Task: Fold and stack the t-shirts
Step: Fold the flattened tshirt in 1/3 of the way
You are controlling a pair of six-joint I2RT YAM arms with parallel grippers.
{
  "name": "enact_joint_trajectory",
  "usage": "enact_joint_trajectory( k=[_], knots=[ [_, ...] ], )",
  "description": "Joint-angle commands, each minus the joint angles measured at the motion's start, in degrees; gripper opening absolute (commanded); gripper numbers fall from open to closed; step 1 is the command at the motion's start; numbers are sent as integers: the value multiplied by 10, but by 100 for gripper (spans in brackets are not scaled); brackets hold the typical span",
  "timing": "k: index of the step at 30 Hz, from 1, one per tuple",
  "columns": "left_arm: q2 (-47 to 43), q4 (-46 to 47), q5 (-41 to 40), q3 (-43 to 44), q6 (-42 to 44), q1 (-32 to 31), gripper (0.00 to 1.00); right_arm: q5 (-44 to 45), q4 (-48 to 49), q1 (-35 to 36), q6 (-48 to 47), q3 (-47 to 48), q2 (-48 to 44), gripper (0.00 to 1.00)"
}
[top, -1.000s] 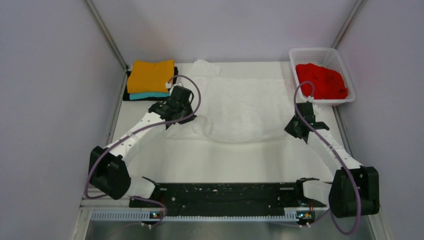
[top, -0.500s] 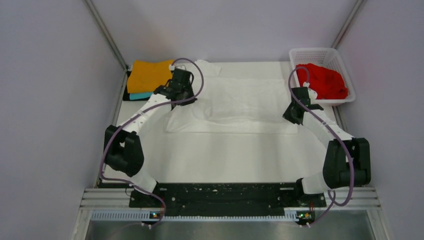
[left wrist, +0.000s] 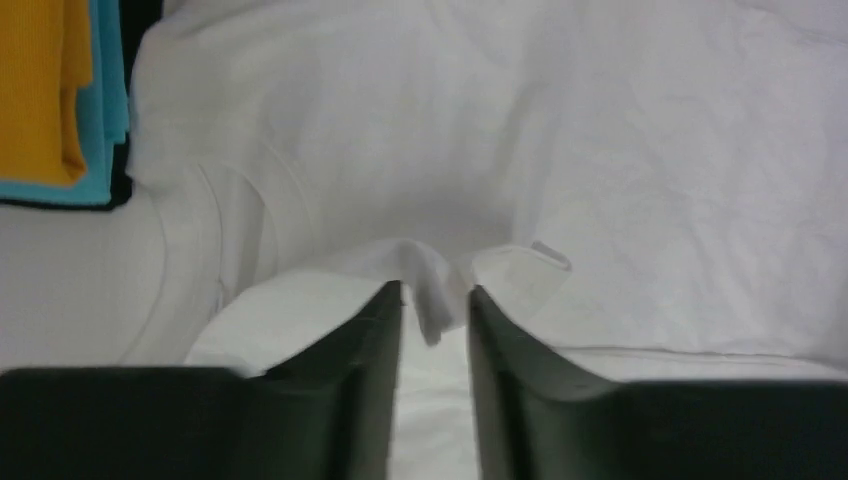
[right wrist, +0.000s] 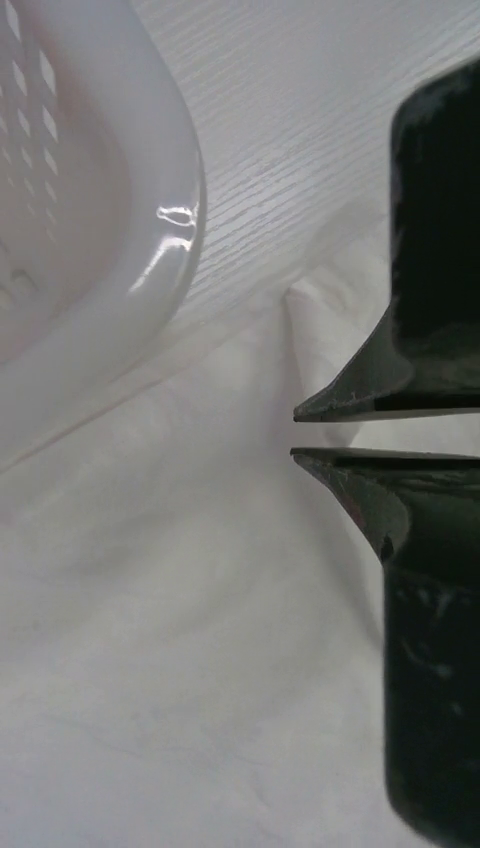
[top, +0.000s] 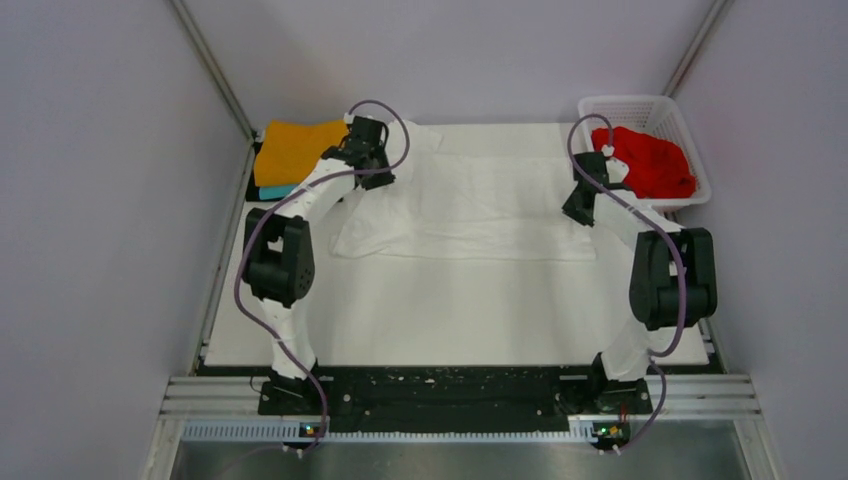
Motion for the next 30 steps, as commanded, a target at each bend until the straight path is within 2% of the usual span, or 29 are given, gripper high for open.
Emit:
enact_joint_trajectory(
  k=[1, 2, 3, 4, 5, 10, 11, 12, 13, 19, 27, 30],
  knots=[
    [56, 9, 11, 92, 7, 21, 52, 67, 51, -8, 11, 49, 22, 21],
    [67, -2, 19, 114, 5, 26, 67, 70, 49, -7, 8, 57, 24, 27],
    [74, -11, 33, 136, 6, 30, 75, 67, 49, -7, 2, 64, 24, 36],
    [73, -16, 42, 143, 7, 32, 78, 61, 53, -7, -6, 65, 19, 45],
    [68, -13, 46, 141, 9, 32, 88, 55, 54, -6, -13, 62, 12, 50],
    [19, 13, 83, 67, 5, 32, 92, -42, 70, 3, -54, 8, -37, 73],
    [10, 15, 93, 50, 1, 31, 92, -66, 77, 6, -61, -8, -44, 84],
    [4, 16, 105, 34, -3, 31, 97, -90, 84, 11, -68, -25, -49, 95],
    [-3, 17, 121, 19, -6, 31, 99, -105, 92, 18, -76, -38, -51, 98],
    [-17, 51, 163, -73, -20, 26, 99, -145, 132, 62, -109, -65, -19, 99],
    [8, 42, 136, -139, -25, 26, 99, -121, 130, 73, -109, -109, 10, 99],
    [-13, 52, 137, -200, -34, 26, 99, -127, 121, 73, -98, -148, -2, 99]
  ],
)
